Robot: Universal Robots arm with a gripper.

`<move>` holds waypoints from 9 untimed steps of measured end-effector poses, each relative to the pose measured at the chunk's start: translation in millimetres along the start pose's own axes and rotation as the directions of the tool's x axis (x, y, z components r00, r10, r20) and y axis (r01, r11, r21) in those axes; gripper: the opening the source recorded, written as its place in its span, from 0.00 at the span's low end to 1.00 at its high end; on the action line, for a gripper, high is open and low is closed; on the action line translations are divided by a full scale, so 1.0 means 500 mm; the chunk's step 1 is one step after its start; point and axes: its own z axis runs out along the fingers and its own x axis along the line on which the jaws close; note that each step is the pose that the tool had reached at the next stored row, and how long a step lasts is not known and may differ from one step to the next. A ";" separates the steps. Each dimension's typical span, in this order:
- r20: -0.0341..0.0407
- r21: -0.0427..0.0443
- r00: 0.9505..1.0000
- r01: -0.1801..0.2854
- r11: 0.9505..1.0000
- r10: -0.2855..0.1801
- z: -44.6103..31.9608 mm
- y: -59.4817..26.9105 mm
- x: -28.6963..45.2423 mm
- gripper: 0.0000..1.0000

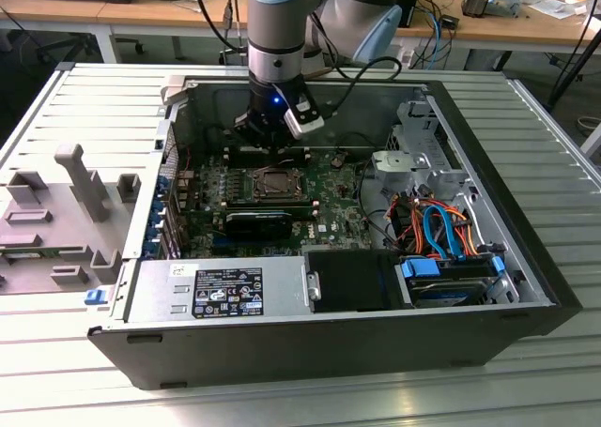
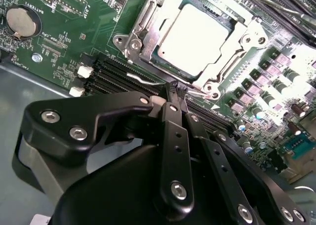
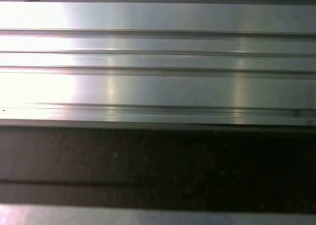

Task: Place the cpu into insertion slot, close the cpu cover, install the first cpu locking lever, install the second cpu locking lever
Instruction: 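Install the first cpu locking lever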

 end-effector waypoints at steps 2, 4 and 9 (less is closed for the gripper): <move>0.000 0.000 1.000 0.000 1.000 0.000 0.002 0.000 -0.003 0.11; 0.000 0.000 1.000 0.001 1.000 -0.001 0.004 0.000 -0.007 0.11; -0.001 0.000 1.000 0.002 1.000 -0.002 0.011 -0.001 -0.016 0.11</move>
